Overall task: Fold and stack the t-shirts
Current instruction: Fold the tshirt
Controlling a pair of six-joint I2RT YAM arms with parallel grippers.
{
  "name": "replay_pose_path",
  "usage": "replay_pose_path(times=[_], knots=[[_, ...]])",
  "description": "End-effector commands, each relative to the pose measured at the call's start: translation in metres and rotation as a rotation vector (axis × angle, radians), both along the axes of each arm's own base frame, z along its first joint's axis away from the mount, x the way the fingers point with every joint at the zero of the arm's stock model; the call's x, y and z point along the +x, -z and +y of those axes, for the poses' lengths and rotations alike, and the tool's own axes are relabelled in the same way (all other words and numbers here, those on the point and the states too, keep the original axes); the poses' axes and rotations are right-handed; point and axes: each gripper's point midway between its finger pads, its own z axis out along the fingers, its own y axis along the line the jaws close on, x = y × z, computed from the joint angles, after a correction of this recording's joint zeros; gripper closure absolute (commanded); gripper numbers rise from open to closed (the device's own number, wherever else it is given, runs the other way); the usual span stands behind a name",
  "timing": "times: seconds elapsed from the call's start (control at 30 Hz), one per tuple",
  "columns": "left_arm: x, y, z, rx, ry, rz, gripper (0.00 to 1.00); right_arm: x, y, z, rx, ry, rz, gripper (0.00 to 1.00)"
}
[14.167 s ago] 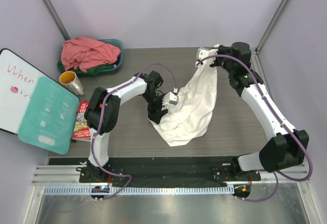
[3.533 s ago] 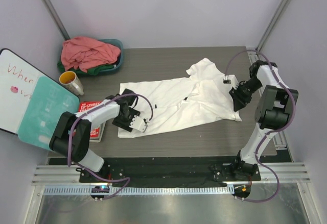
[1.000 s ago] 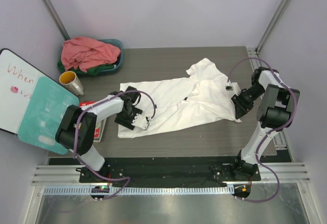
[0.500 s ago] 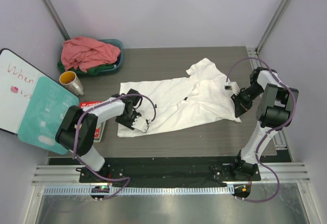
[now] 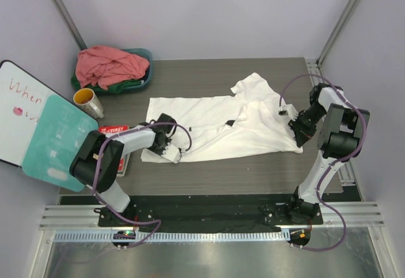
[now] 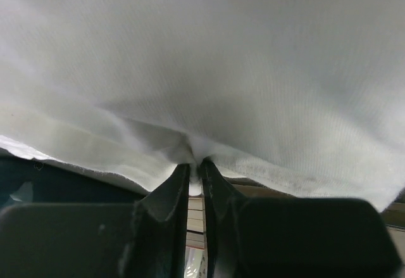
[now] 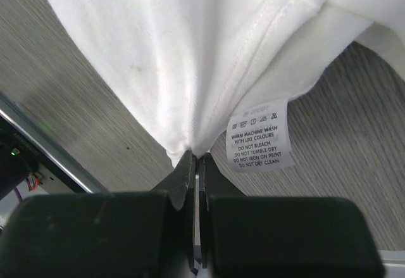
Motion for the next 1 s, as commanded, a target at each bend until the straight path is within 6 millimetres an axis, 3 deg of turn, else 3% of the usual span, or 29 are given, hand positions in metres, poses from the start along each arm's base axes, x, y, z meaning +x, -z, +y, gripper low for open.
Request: replay_pose_path(times=[0.0,0.5,0.57,0.7,0.8,0.97], knots=[[-0.014,0.022,0.003,-0.003,0.005,0.071,0.88,-0.004,-0.011,-0.019,-0.086,-0.084,-0.003,0.99],[-0.032,0.014,0.011,-0.008,-0.008,0.093,0.84,-0.026,-0.004,-0.029,-0.132,-0.179,0.066,0.99],[-0.035,0.012,0.01,-0.018,-0.015,0.103,0.79,-0.028,-0.004,-0.027,-0.121,-0.178,0.074,0.95],[-0.042,0.005,0.009,-0.042,-0.018,0.112,0.47,-0.027,-0.008,-0.027,-0.124,-0.181,0.07,0.85],[-0.044,0.0,0.011,-0.045,-0.018,0.1,0.35,-0.027,-0.011,-0.027,-0.129,-0.184,0.066,0.75],[-0.042,-0.014,0.014,-0.052,-0.034,0.064,0.3,-0.026,-0.024,-0.029,-0.139,-0.196,0.048,0.67]])
